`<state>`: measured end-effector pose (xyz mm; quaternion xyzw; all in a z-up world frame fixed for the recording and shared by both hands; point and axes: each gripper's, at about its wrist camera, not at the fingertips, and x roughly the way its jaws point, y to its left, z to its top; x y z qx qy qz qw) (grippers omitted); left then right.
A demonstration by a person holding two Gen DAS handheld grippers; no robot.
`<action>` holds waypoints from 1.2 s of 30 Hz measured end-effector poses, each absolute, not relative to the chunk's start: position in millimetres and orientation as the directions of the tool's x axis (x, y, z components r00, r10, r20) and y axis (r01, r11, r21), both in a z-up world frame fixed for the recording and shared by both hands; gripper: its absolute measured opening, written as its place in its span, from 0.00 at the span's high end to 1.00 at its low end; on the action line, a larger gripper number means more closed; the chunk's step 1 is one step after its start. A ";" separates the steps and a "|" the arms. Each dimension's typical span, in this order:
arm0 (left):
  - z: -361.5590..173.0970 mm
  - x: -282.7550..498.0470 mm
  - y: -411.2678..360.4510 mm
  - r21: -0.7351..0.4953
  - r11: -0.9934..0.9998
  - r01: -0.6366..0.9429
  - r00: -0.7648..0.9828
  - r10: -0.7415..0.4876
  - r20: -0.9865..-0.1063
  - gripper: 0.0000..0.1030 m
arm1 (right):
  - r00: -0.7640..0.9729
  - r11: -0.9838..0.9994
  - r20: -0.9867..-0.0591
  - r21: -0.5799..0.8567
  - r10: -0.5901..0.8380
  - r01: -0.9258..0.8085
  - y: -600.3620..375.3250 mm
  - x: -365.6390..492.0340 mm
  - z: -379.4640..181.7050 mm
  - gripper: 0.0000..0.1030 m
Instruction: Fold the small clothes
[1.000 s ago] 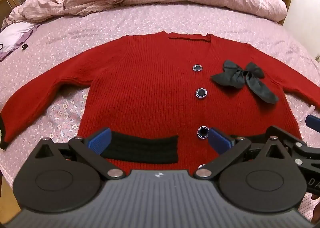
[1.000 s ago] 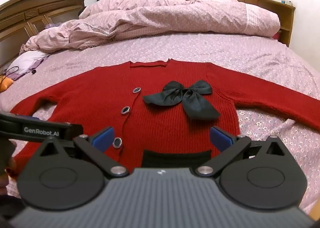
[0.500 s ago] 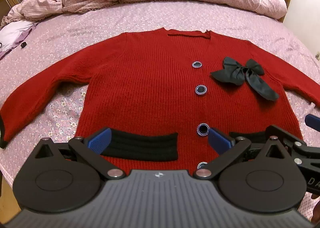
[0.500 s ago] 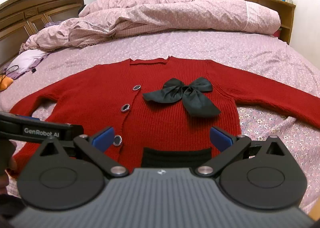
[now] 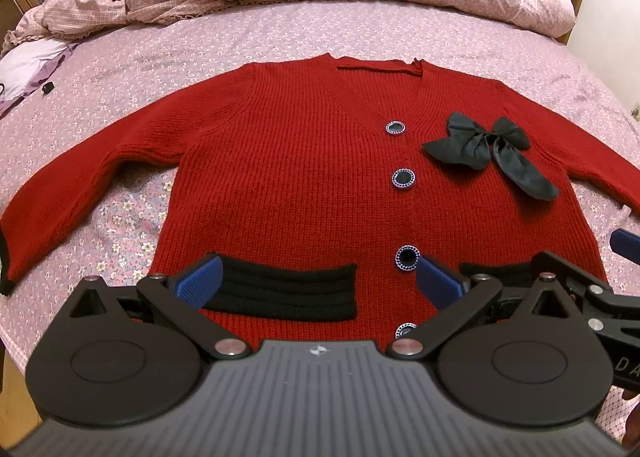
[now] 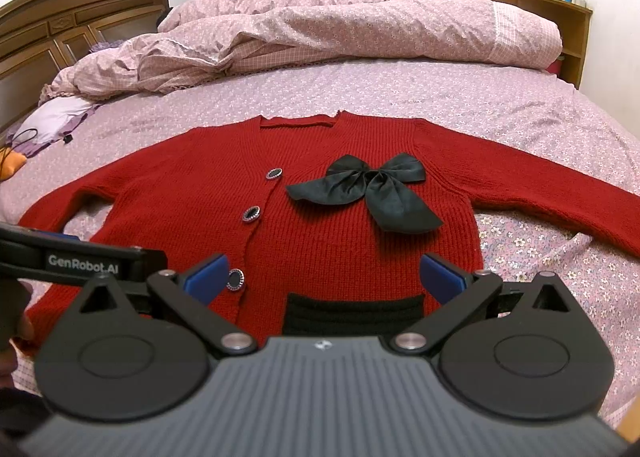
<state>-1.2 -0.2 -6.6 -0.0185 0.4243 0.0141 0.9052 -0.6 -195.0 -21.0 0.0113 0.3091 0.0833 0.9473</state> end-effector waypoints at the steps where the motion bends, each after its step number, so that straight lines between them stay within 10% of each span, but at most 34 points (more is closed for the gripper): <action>1: -6.5 -1.1 -0.2 -0.022 0.999 -0.041 0.640 0.010 -0.769 0.00 | 0.795 0.986 -0.584 0.073 0.165 -0.151 -194.9 -0.7 -21.4 0.00; 36: -6.2 -0.7 -0.4 -0.021 0.999 -0.040 0.638 0.009 -0.770 0.00 | 0.789 0.986 -0.592 0.076 0.166 -0.150 -194.6 0.4 -20.8 0.00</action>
